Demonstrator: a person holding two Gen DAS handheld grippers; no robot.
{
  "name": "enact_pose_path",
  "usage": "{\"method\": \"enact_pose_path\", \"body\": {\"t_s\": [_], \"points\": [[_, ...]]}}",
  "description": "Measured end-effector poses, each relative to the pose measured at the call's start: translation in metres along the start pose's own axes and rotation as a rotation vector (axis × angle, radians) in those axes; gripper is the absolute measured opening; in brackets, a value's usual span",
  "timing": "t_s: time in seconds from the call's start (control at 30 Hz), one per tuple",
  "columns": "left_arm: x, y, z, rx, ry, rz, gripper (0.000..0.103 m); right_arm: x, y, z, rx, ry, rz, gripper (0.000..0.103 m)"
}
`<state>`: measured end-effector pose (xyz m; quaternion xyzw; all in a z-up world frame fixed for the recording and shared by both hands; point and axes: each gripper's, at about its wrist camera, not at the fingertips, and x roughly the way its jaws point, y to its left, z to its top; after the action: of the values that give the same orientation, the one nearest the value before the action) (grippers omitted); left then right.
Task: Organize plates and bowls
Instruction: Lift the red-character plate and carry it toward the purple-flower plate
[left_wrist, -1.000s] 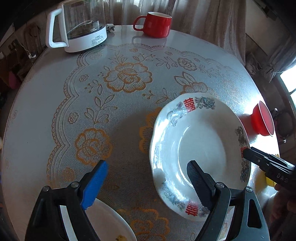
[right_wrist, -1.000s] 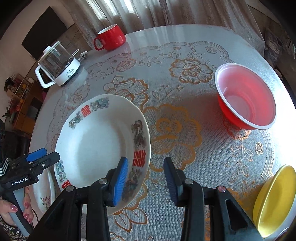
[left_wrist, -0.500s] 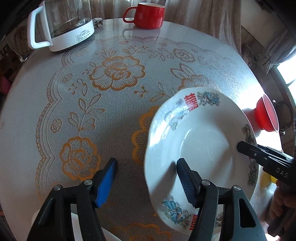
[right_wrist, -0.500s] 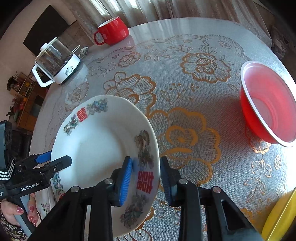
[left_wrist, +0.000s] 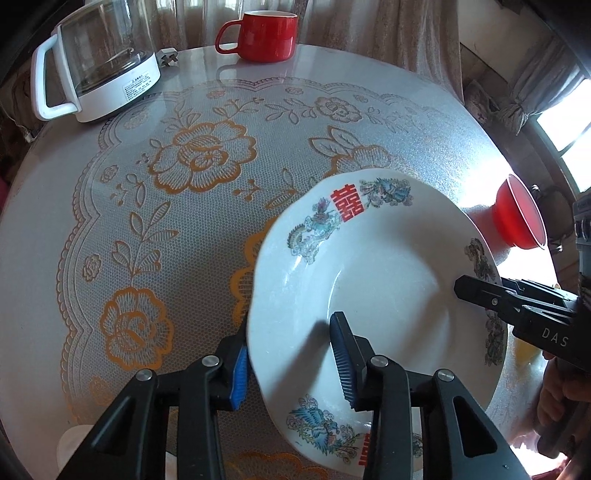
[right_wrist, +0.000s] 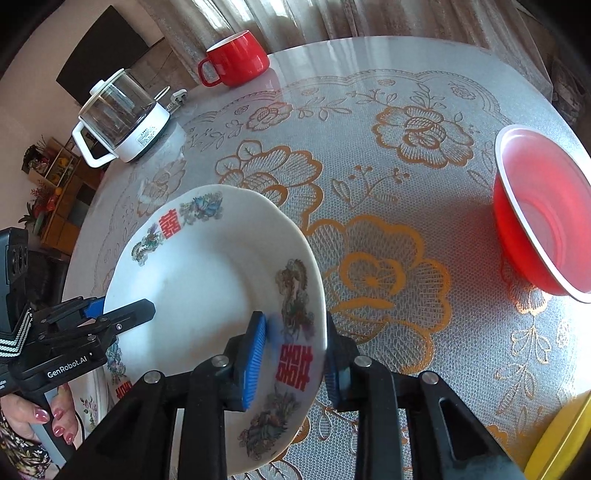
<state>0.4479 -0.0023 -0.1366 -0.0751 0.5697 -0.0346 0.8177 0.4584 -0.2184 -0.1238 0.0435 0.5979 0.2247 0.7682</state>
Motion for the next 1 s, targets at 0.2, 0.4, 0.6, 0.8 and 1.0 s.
{"method": "enact_pose_path", "body": {"t_s": [0.2,0.4,0.6,0.8,1.0], "points": [[-0.001,0.013,-0.004,-0.072,-0.020,-0.059,0.033,0.001,0.001,0.001,-0.003,-0.002,-0.002,0.028],[-0.004,0.007,-0.011,0.011,-0.054,-0.023,0.035,0.000,0.001,0.000,-0.007,-0.004,-0.004,0.028],[0.000,0.004,-0.008,-0.036,-0.037,-0.049,0.033,-0.003,-0.005,-0.006,0.022,-0.010,0.018,0.026],[-0.001,-0.010,-0.020,-0.012,-0.025,-0.088,0.032,-0.013,-0.021,-0.015,0.071,-0.024,0.024,0.026],[0.005,-0.018,-0.018,-0.008,-0.026,-0.079,0.037,-0.015,-0.023,-0.015,0.055,-0.011,0.020,0.026]]}}
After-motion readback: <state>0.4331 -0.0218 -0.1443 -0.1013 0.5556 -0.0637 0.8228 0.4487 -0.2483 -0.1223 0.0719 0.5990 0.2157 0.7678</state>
